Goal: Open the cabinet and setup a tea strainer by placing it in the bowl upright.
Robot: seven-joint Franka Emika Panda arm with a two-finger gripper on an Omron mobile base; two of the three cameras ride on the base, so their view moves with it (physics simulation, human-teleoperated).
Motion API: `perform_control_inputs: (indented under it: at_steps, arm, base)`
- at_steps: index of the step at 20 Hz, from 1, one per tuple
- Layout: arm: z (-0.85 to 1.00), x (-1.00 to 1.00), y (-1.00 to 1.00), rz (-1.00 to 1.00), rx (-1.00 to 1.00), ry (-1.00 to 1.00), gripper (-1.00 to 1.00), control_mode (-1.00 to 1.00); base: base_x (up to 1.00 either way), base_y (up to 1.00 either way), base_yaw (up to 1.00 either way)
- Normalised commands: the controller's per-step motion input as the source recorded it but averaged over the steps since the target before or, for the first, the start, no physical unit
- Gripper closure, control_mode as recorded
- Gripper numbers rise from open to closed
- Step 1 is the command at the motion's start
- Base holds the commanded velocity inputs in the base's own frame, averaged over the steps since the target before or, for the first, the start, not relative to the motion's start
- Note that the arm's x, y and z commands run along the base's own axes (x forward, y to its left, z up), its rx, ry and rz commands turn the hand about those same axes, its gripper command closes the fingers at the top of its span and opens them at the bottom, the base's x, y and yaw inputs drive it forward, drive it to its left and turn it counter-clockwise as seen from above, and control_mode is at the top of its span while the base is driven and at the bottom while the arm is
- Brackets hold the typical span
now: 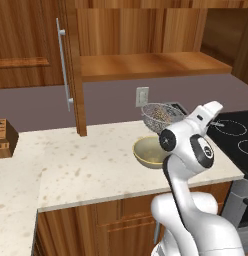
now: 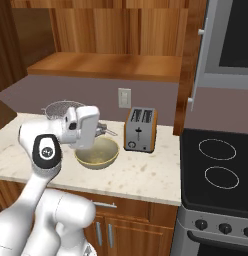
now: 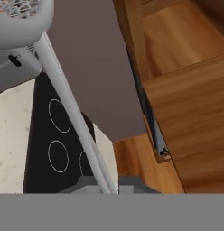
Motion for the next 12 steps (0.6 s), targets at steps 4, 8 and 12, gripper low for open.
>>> perform_control_inputs:
  at_steps: [4,8,12]
  arm:
    - [-0.21,0.04,0.09,-0.1,0.0,0.0,1.0,-1.0]
    - [0.0,0.0,0.22,-0.16,0.0,0.02,1.0,-1.0]
    - [0.0,0.0,0.04,-0.29,0.0,0.1,1.0,-1.0]
  base:
    - [0.0,0.0,0.0]
    - [0.0,0.0,0.0]
    - [0.0,0.0,0.0]
